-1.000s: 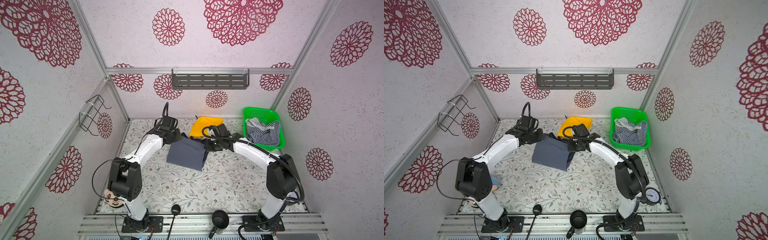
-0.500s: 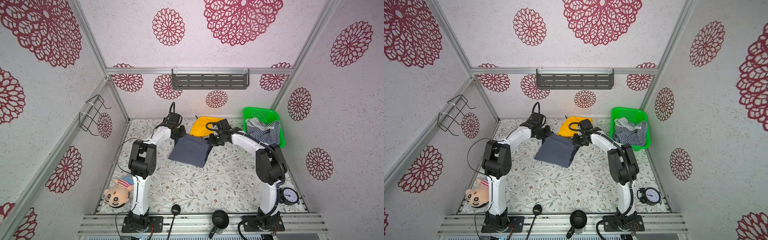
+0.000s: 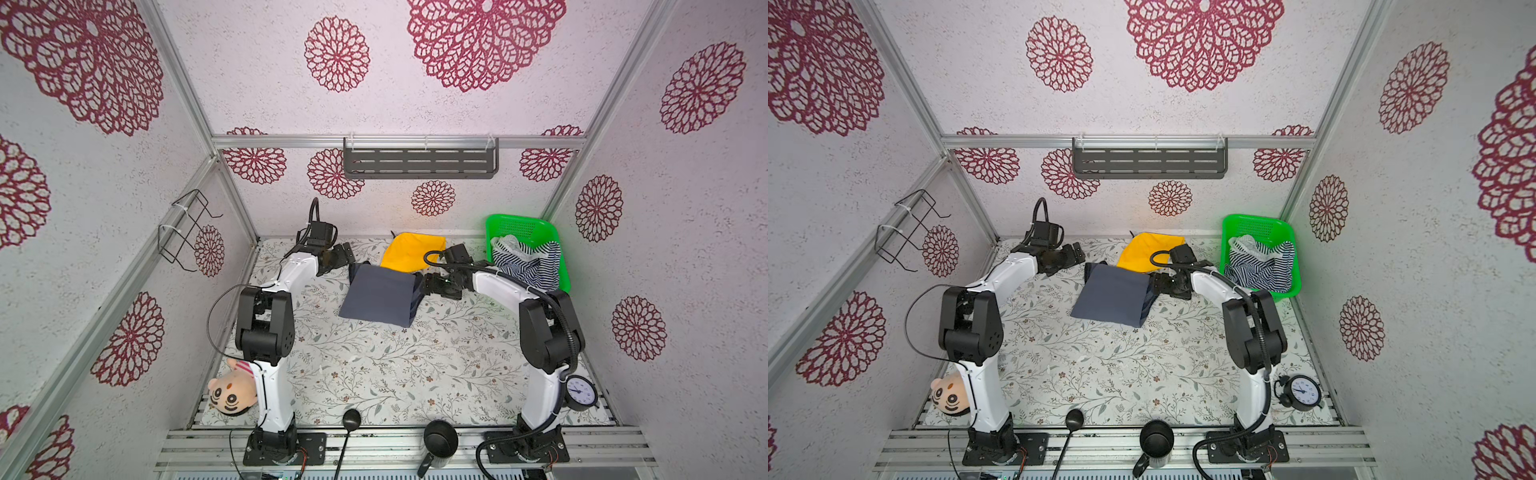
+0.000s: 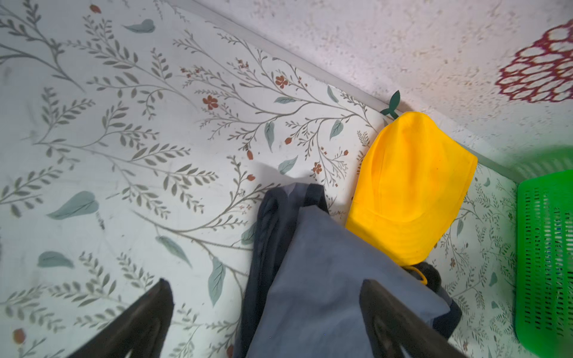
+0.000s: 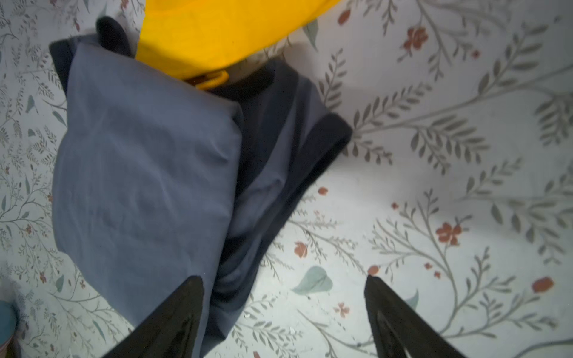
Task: Fold and stack tank tops
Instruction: Fold the tank top at the top-center of the table, then move the tank top to the top-left of the table.
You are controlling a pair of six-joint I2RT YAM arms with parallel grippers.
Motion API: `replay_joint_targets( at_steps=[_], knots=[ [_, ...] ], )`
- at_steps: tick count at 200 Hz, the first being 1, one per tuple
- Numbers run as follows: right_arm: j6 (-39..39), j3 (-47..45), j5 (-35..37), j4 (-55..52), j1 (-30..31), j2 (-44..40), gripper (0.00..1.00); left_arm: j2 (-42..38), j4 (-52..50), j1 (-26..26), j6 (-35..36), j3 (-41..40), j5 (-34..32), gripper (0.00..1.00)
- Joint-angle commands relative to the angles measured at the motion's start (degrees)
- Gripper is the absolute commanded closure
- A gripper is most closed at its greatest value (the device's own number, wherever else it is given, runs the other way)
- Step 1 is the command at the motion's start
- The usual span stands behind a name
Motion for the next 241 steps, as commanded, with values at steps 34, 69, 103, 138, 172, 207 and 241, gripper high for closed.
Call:
replay_joint_targets(
  at_steps=[34, 69, 103, 138, 172, 207, 241],
  knots=[
    [8.2, -0.7, -0.5, 8.6, 3.8, 1.4, 0.15, 3.7, 2.5, -2.2, -1.1, -5.9, 3.0, 0.03],
    [12.3, -2.3, -0.1, 14.8, 5.7, 4.5, 0.18, 6.3, 3.0, -3.5, -2.1, -7.1, 3.1, 0.02],
    [15.5, -3.0, 0.0, 18.2, 6.4, 7.1, 0.25, 7.8, 4.2, -5.0, -2.7, -6.9, 4.5, 0.11],
    [16.4, -2.2, -0.7, 19.9, 6.8, 8.1, 0.63, 7.9, 2.3, -5.8, -2.5, -5.9, 2.4, 0.58],
    [14.5, 1.4, -1.6, 18.3, 7.7, 8.8, 0.96, 3.5, 0.8, -5.6, -1.5, -6.0, -0.6, 0.97],
    [10.7, 10.6, -5.5, 16.1, 9.9, 13.0, 0.97, 0.3, -2.4, -3.0, 1.6, -5.2, -5.3, 1.00],
    [8.0, 23.8, -7.5, 15.7, 12.3, 22.7, 1.00, 0.1, -2.9, 2.9, 2.9, -5.2, -6.9, 1.00]
  ],
)
